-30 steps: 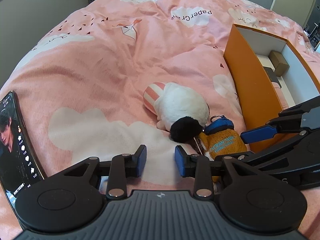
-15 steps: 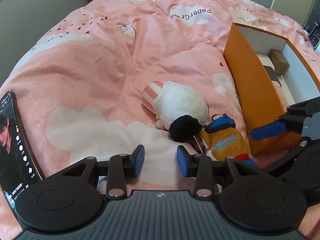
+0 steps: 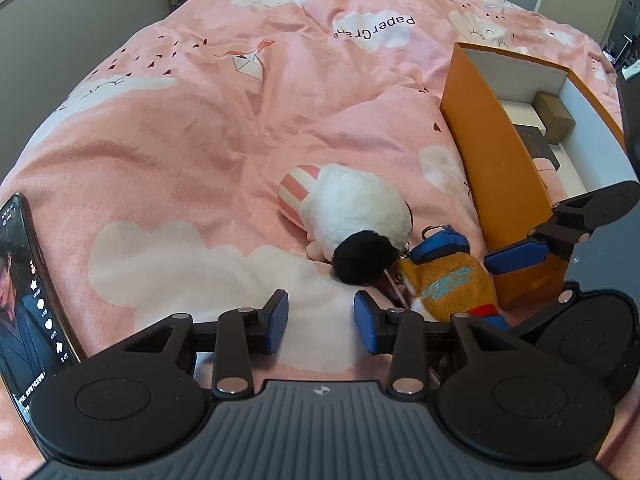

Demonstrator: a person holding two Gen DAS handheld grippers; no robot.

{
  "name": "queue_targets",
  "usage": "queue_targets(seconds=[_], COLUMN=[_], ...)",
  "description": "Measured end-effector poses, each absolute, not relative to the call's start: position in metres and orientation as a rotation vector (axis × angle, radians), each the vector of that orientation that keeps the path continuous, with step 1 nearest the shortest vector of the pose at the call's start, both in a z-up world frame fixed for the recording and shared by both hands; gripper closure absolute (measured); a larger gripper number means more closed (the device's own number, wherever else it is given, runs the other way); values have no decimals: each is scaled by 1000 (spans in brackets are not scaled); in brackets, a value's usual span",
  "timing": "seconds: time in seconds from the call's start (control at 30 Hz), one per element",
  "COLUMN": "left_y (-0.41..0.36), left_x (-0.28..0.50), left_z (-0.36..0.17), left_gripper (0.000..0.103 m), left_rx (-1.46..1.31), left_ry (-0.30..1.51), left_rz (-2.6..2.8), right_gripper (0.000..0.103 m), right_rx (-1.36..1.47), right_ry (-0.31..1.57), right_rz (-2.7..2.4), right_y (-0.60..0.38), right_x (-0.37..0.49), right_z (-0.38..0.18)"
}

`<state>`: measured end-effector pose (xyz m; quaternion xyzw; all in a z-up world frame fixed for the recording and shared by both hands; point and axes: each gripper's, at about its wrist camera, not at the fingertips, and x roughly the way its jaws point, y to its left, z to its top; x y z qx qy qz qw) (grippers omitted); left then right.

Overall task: Organize objects
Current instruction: 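Grasp the orange plush keychain toy with the right tool, then lift the orange plush toy with the right tool toward the orange box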

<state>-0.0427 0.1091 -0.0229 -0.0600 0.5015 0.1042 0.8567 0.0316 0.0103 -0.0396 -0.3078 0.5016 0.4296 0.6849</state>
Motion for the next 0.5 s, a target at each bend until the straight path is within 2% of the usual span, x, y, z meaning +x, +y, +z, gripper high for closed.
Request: queue_targets(seconds=[0.03, 0.23, 0.5], left_y=[109, 105, 105], left_x=[-43, -44, -45], left_z=[-22, -19, -13], left_gripper=[58, 58, 58], left_rx=[-123, -117, -136], left_ry=[1052, 1037, 1002], left_rz=[217, 207, 191], right_gripper=[30, 42, 45], right_rx=[-687, -637, -518], right_ry=[1119, 1098, 1044], right_rz=[956, 939, 885], right_y=[9, -2, -27], right_x=[32, 37, 48], right_z=[-39, -34, -16])
